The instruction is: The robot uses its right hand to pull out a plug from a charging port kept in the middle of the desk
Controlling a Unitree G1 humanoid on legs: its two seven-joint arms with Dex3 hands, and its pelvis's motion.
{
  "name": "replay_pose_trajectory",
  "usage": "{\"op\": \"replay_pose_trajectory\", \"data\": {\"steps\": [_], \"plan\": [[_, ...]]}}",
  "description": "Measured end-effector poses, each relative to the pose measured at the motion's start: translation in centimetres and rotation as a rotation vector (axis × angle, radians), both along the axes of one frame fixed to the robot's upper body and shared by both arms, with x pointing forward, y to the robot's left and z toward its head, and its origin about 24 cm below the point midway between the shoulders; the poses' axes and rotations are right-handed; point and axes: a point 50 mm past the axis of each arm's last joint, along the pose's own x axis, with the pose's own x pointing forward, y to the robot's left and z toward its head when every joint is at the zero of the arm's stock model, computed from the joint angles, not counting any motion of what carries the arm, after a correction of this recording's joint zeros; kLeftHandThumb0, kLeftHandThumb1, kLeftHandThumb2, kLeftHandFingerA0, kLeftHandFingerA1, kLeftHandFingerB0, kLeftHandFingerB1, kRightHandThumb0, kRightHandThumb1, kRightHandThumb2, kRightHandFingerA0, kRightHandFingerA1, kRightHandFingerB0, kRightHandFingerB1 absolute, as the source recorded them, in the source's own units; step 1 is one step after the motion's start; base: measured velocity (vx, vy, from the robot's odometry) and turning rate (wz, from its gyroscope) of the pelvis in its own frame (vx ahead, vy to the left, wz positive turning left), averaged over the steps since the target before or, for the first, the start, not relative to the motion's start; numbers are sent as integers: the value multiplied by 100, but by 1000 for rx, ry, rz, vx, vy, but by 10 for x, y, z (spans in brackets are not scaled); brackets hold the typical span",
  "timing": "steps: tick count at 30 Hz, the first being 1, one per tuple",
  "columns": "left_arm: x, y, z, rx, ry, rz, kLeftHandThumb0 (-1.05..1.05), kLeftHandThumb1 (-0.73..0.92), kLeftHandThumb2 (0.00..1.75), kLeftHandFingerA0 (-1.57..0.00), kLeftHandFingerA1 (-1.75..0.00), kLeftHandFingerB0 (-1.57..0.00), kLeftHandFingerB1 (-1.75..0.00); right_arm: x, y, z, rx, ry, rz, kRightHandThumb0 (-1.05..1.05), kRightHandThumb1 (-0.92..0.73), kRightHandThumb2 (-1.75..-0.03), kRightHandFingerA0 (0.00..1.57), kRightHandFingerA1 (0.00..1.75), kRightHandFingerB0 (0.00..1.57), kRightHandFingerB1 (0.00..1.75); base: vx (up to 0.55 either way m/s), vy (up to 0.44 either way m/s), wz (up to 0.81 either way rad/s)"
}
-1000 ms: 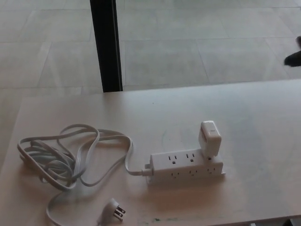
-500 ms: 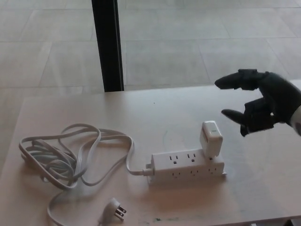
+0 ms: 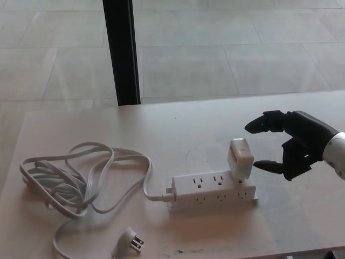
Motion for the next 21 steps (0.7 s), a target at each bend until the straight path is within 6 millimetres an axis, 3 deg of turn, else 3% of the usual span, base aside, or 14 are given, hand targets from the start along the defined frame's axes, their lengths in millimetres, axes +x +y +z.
{"op": "replay_pose_trajectory", "data": {"steps": [4, 5, 7, 8, 9, 10, 15, 16, 17, 18, 19, 21], "plan": [[0, 0, 0, -3, -4, 1, -92, 63, 60, -67, -78, -62, -66, 1, 7, -8, -19, 11, 17, -74, -46, -80, 101, 140, 16, 40, 0, 0, 0], [0, 0, 0, -4, -4, 2, -91, 62, 60, -66, -79, -62, -66, 1, 8, -11, -25, 17, 20, -69, -56, -62, 88, 157, 18, 30, 0, 0, 0], [0, 0, 0, -5, -6, 3, -91, 63, 60, -66, -78, -62, -65, 1, 10, -15, -31, 22, 26, -70, -55, -61, 90, 155, 17, 30, 0, 0, 0], [0, 0, 0, -5, -8, 3, -91, 64, 60, -66, -76, -60, -64, 1, 11, -17, -37, 23, 29, -77, -47, -81, 98, 138, 12, 39, 0, 0, 0], [0, 0, 0, -5, -7, 2, -91, 65, 60, -67, -76, -60, -64, 2, 11, -18, -40, 23, 30, -70, -56, -61, 87, 157, 15, 30, 0, 0, 0], [0, 0, 0, -4, -6, 0, -91, 65, 60, -68, -75, -59, -63, 2, 11, -20, -44, 23, 30, -69, -57, -58, 87, 157, 15, 29, 0, 0, 0], [1, 0, 1, -4, -4, -5, -92, 64, 60, -67, -76, -61, -64, 3, 11, -27, -57, 29, 27, -68, -57, -57, 90, 156, 14, 31, 0, 0, 0], [1, 0, 1, -4, -3, -6, -92, 64, 60, -68, -76, -61, -64, 4, 10, -28, -58, 31, 22, -66, -54, -61, 89, 160, 14, 35, 0, 0, 0], [1, 0, 0, -5, -3, -6, -92, 64, 60, -69, -75, -63, -63, 4, 8, -29, -59, 32, 16, -71, -46, -77, 99, 145, 12, 43, 0, 0, 0], [1, 0, 0, -5, -3, -5, -91, 65, 60, -68, -76, -62, -64, 5, 6, -29, -58, 30, 8, -71, -46, -76, 99, 146, 13, 42, 0, 0, 0], [1, 0, 0, -6, -3, -5, -91, 65, 60, -65, -77, -60, -65, 5, 4, -30, -58, 29, 2, -63, -53, -61, 91, 159, 15, 35, 0, 0, 0], [0, 0, 0, -9, 0, -6, -91, 65, 60, -65, -77, -60, -65, 6, 2, -31, -60, 29, -8, -63, -53, -61, 91, 159, 15, 35, 0, 0, 0]]}}
